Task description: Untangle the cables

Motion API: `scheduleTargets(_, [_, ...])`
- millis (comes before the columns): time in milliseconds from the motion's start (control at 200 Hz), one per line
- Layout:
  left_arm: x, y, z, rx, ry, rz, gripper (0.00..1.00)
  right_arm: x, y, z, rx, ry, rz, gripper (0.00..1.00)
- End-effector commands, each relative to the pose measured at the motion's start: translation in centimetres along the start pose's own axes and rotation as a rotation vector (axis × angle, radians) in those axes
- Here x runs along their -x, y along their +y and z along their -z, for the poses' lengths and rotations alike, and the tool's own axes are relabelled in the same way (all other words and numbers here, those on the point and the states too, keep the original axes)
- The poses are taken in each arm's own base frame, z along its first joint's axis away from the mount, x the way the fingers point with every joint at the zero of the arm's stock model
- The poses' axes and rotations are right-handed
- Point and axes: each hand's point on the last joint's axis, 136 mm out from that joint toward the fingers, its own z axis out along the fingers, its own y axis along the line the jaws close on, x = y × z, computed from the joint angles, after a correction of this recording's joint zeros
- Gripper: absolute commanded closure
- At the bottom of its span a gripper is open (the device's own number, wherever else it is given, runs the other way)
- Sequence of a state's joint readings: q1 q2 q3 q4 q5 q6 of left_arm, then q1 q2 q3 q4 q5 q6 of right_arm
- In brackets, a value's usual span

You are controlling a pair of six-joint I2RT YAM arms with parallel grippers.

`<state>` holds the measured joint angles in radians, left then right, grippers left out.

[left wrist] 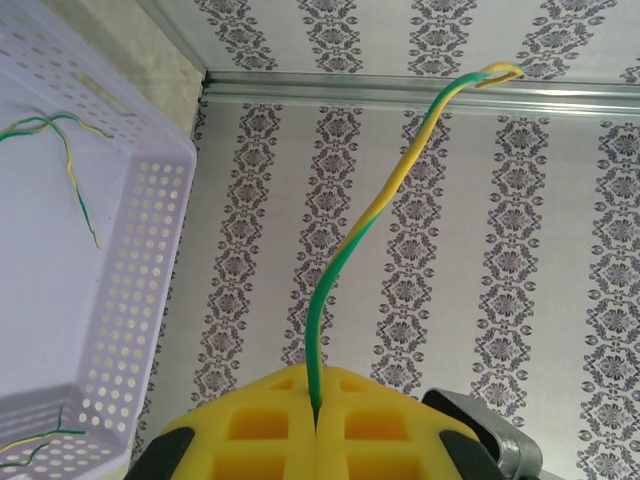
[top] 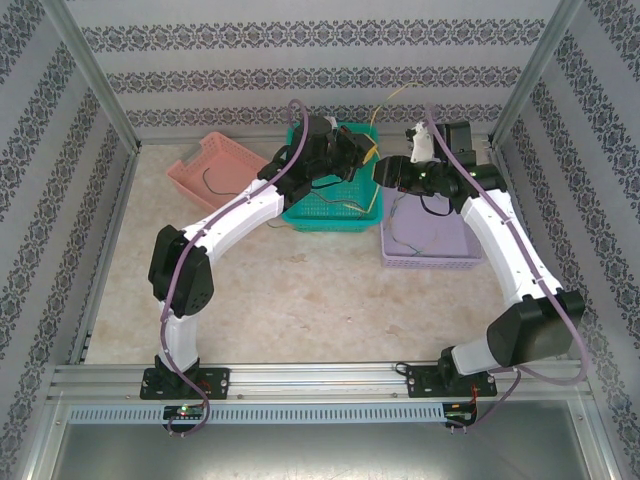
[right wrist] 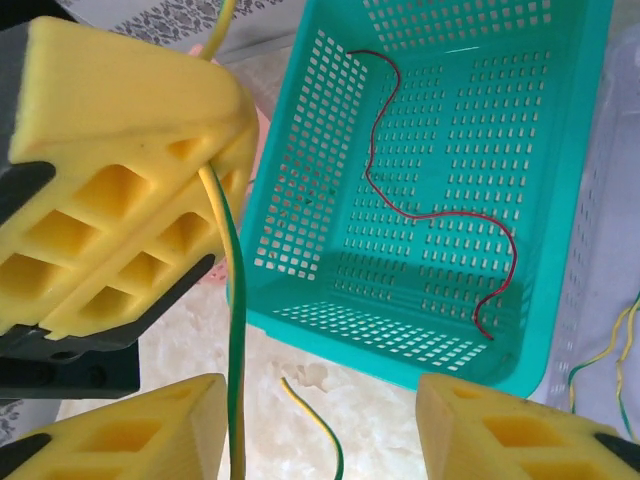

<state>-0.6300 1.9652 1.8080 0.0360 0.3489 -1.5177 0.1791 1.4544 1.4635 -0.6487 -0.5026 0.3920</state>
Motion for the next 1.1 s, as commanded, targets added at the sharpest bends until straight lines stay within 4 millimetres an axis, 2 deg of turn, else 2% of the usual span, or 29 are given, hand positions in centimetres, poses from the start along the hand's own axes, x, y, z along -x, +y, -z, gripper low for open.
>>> scheduleTargets(0, [-1.5, -0.5, -0.4, -0.003, 0.048, -0.02, 1.0, 2.0, 1.6, 0.4, 0.051, -0.057, 0.04, 0.59])
scheduleTargets(55, [-1.7, -0.4, -0.5, -0.002, 0.054, -0.017, 1.0, 2.1, 1.3, 0.2, 0.036, -0.057, 0.042, 0.71])
scheduleTargets(145, [-1.8, -0.2, -0.7, 0.001, 0.058, -0.013, 1.0, 1.8, 0.4, 0.6, -0.022, -0.052, 0.071, 0.99])
scheduleTargets(195, [-1.7, -0.2, -0.7, 0.001, 0.055, -0.015, 1.0, 1.4, -0.2, 1.0, -0.063, -0.05, 0.088, 1.0])
scheduleTargets(240, [-1.7, -0.3, -0.7, 0.0, 0.049, -0.019, 0.84, 0.9, -0.8, 1.6, -0.099, -0.05, 0.1, 1.0])
scheduleTargets(295, [-1.4, -0.7, -0.6, 0.002, 0.036, -0.035, 0.52, 0.1, -1.8, 2.2, -0.135, -0.04, 0.098, 1.0])
scheduleTargets(320, [-1.3, -1.0, -0.5, 0.005, 0.029, -0.046, 0.41, -0.2, -2.3, 2.5, -0.143, -0.038, 0.093, 1.0])
scheduleTargets(390, [-0.9, -1.9, 0.1, 0.026, 0.011, -0.093, 0.27, -1.3, -3.7, 3.1, -0.167, -0.031, 0.064, 1.0])
scheduleTargets(435, [-0.7, -2.4, 0.6, 0.043, 0.002, -0.12, 0.22, -1.8, -4.7, 3.6, -0.183, -0.034, 0.046, 1.0])
scheduleTargets(590, [0.7, -2.3, 2.9, 0.122, -0.055, -0.173, 0.16, -3.4, -8.3, 4.0, -0.254, -0.018, -0.025, 1.0])
scheduleTargets(709, [1.6, -1.8, 5.2, 0.196, -0.095, -0.226, 0.13, -4.1, -10.9, 3.5, -0.297, 0.001, -0.084, 1.0])
scheduleTargets(904, [1.8, -0.6, 8.1, 0.253, -0.118, -0.273, 0.15, -5.6, -14.2, 0.9, -0.336, 0.152, -0.201, 1.0])
scheduleTargets(1099, [1.4, 0.7, 10.7, 0.264, -0.146, -0.278, 0.19, -5.9, -17.1, -1.7, -0.378, 0.181, -0.237, 1.0])
